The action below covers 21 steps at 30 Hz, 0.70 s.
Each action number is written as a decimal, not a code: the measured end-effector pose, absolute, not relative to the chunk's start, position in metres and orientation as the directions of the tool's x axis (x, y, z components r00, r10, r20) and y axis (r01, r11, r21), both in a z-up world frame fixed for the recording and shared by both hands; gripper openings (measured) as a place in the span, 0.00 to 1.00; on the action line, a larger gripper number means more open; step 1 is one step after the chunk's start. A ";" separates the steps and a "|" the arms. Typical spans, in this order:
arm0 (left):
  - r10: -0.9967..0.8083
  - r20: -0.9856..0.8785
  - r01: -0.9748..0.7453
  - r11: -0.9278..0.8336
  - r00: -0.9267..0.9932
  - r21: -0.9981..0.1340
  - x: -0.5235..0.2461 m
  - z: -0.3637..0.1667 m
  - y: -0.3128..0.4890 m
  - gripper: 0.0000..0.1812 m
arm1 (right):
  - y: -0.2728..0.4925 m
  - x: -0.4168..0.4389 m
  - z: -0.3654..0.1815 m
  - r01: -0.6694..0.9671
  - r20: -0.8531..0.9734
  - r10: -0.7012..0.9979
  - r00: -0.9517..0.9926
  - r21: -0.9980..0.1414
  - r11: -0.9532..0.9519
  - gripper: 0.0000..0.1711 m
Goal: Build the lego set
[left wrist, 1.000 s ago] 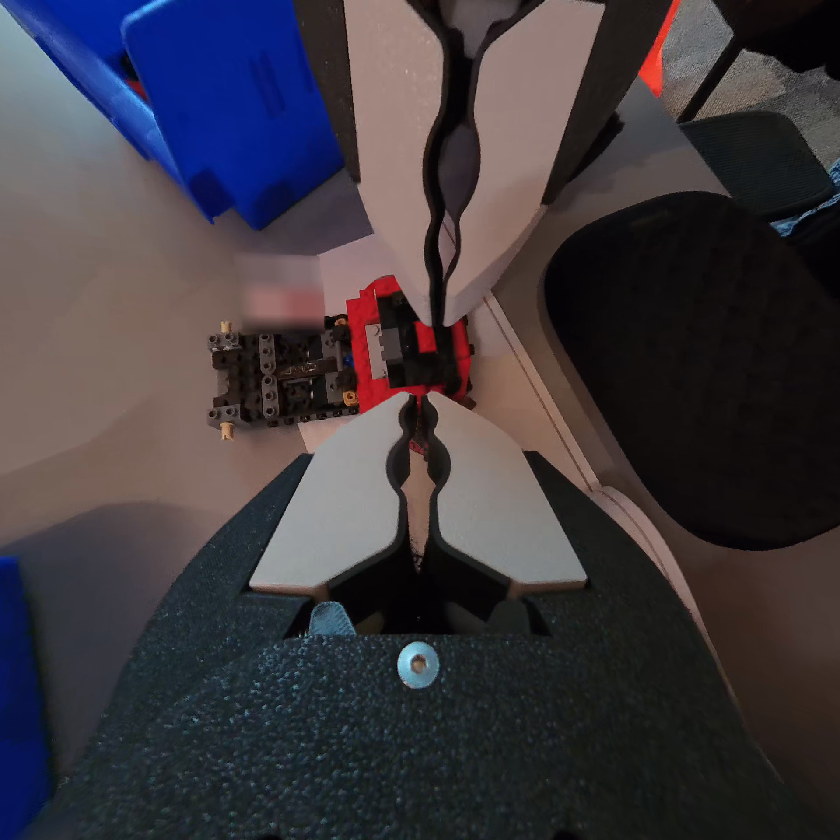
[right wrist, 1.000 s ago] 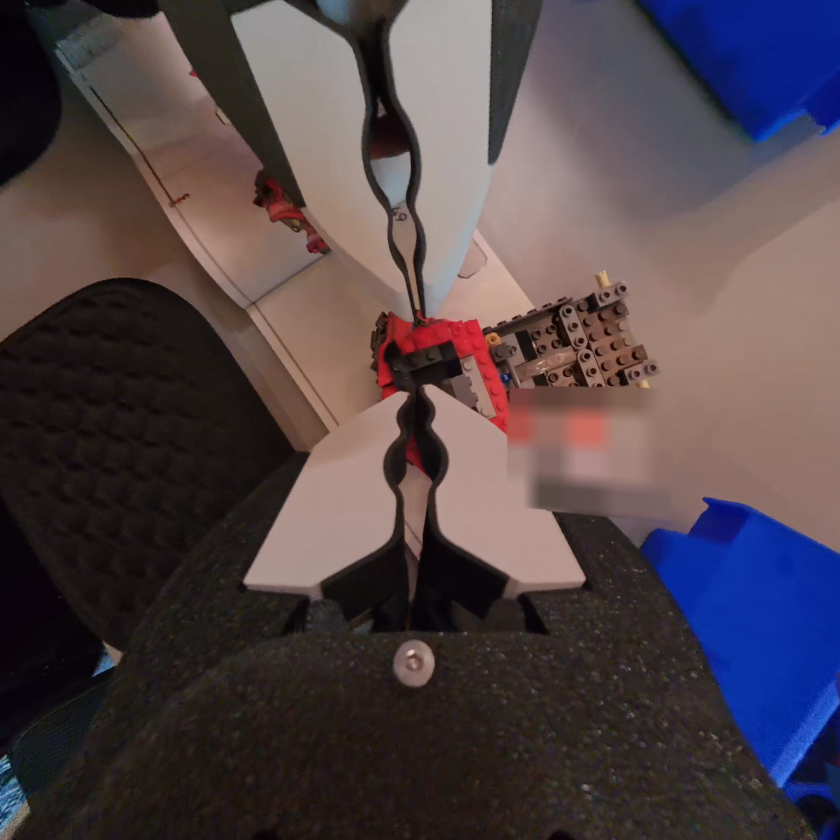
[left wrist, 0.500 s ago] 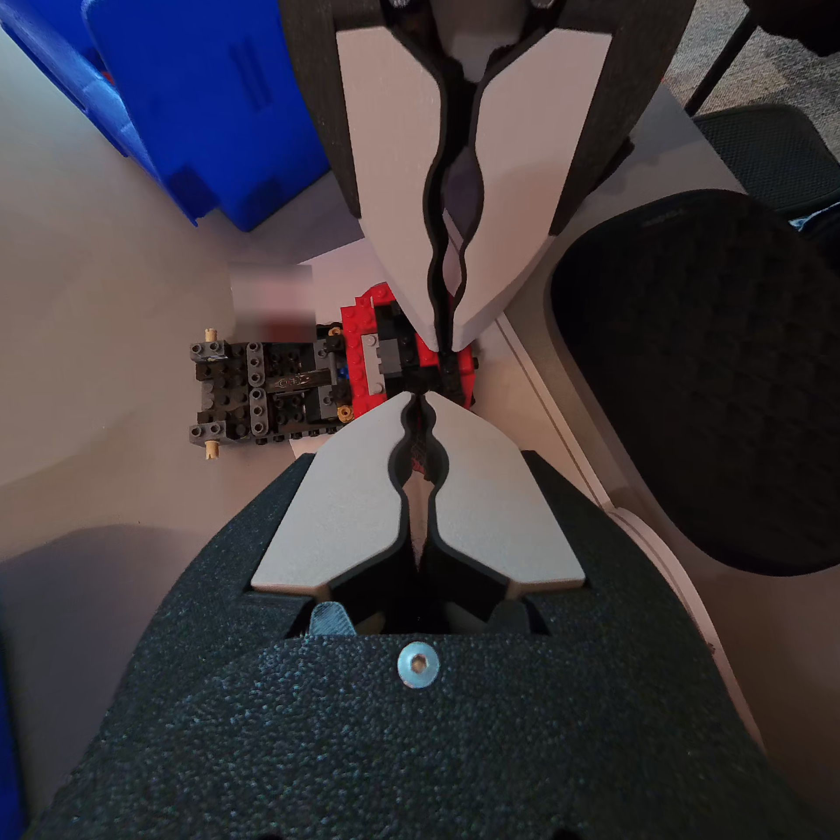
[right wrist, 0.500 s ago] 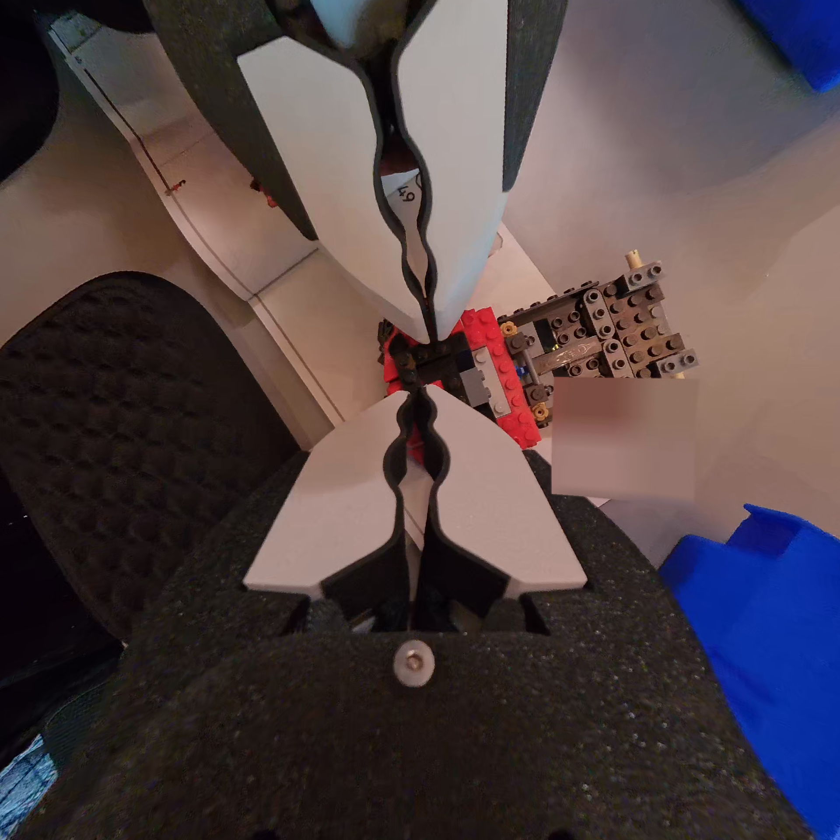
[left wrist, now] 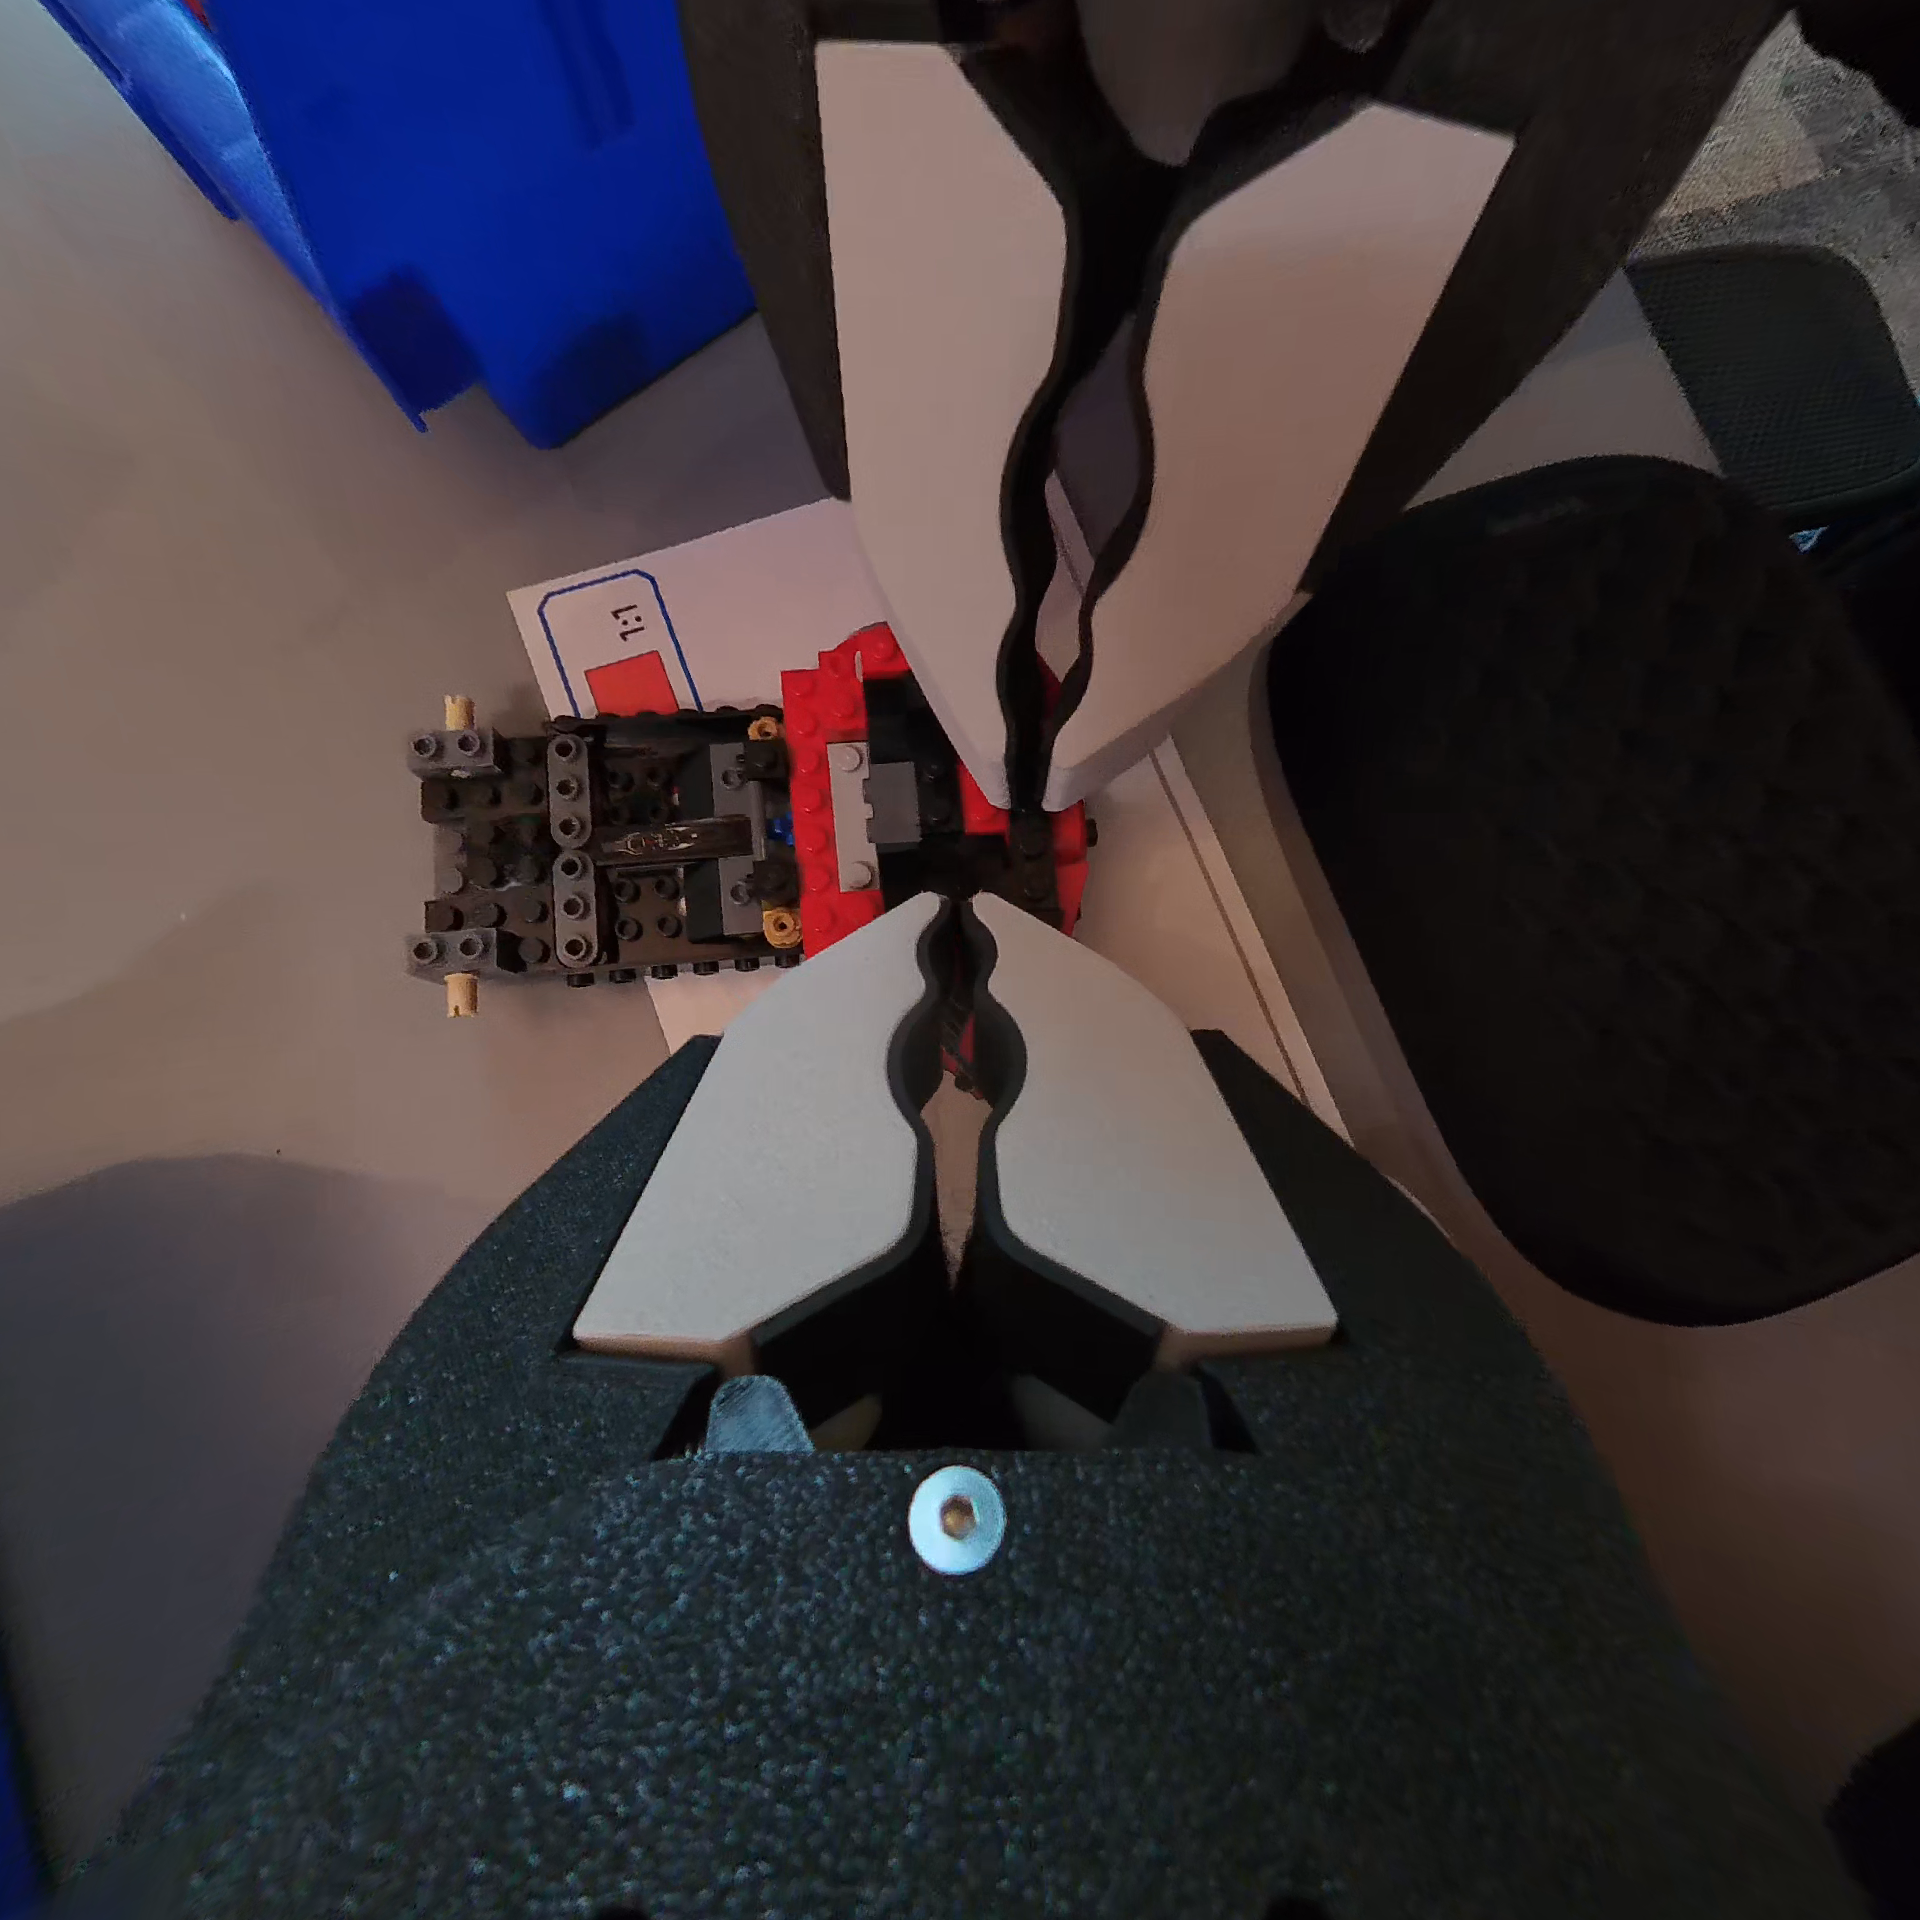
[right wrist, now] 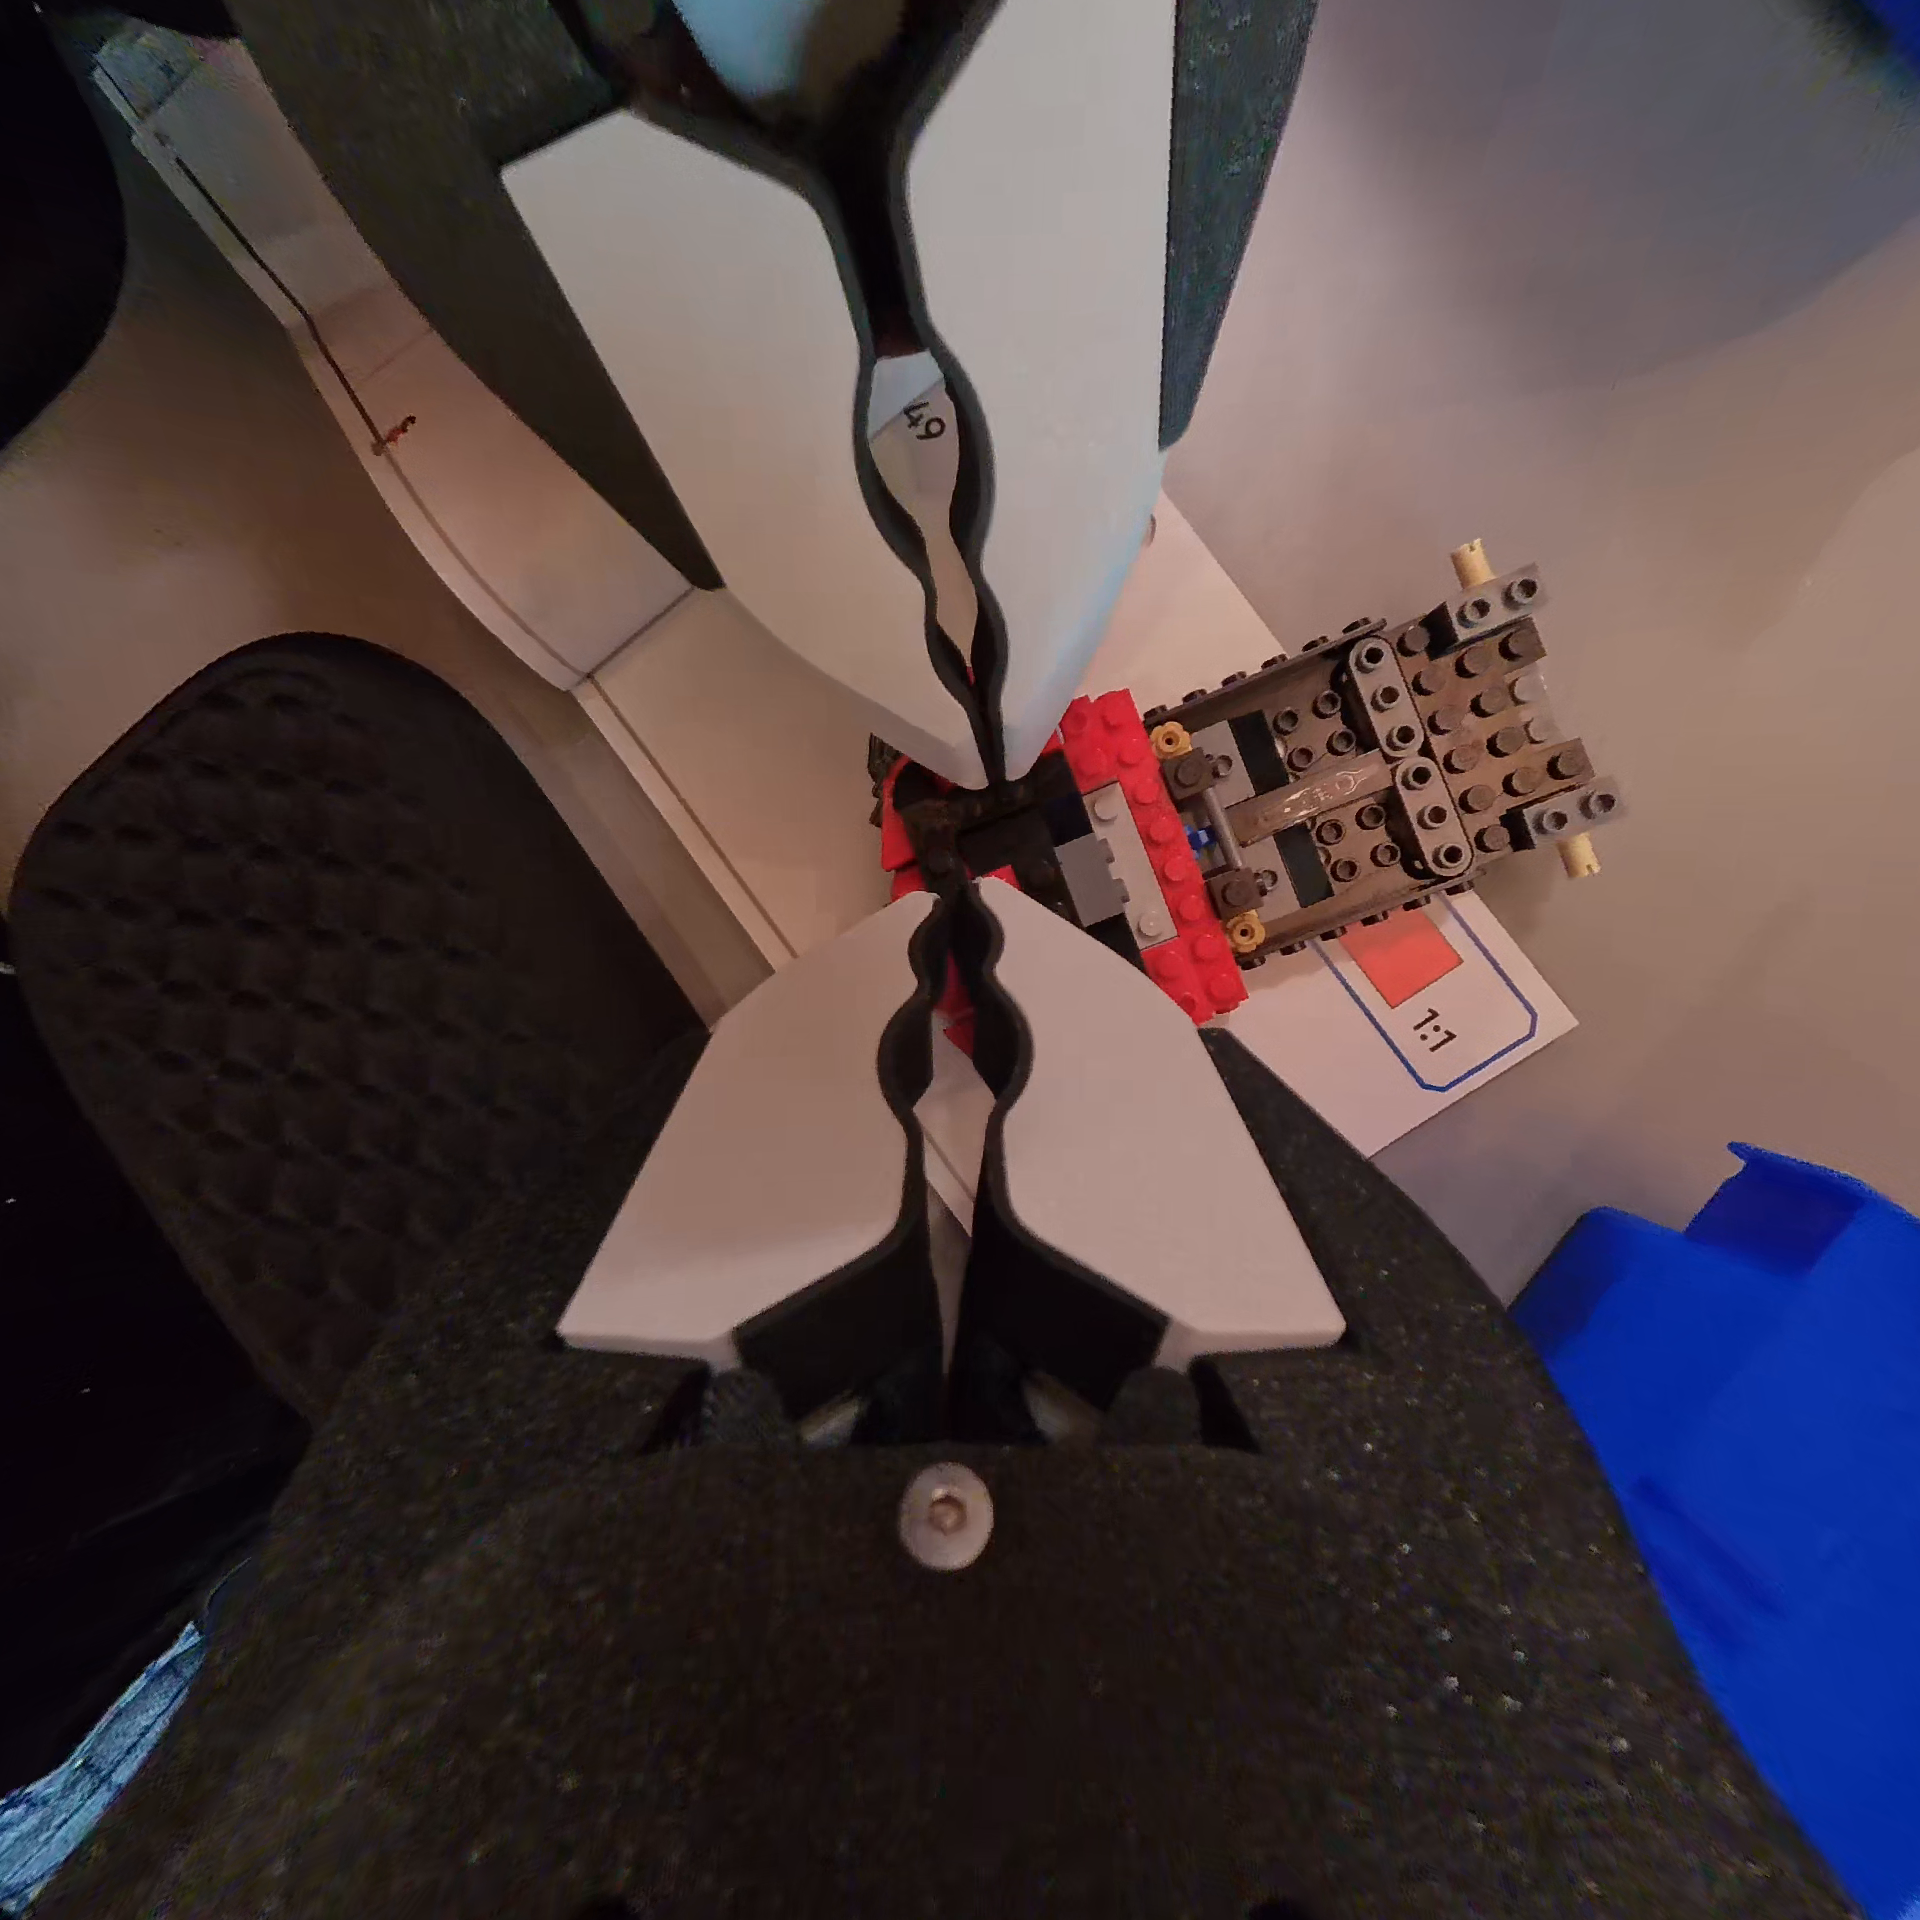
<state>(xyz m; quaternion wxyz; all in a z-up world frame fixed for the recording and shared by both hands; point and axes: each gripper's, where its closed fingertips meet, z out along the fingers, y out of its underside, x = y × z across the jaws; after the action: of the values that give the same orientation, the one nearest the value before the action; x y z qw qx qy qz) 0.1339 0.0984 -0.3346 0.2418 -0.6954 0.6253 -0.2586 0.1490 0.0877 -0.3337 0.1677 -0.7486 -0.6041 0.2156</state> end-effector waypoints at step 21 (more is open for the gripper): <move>-0.994 0.064 -0.722 -0.106 0.086 -0.683 0.137 -0.306 0.106 0.00 | 0.090 0.146 -0.319 0.739 -0.116 0.980 0.159 -0.645 -0.196 0.00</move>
<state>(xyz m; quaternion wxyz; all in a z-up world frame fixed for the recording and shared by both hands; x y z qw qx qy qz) 0.1369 0.1056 -0.3063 0.2513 -0.6929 0.6194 -0.2704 0.1459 0.0903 -0.3188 0.2278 -0.7265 -0.5916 0.2653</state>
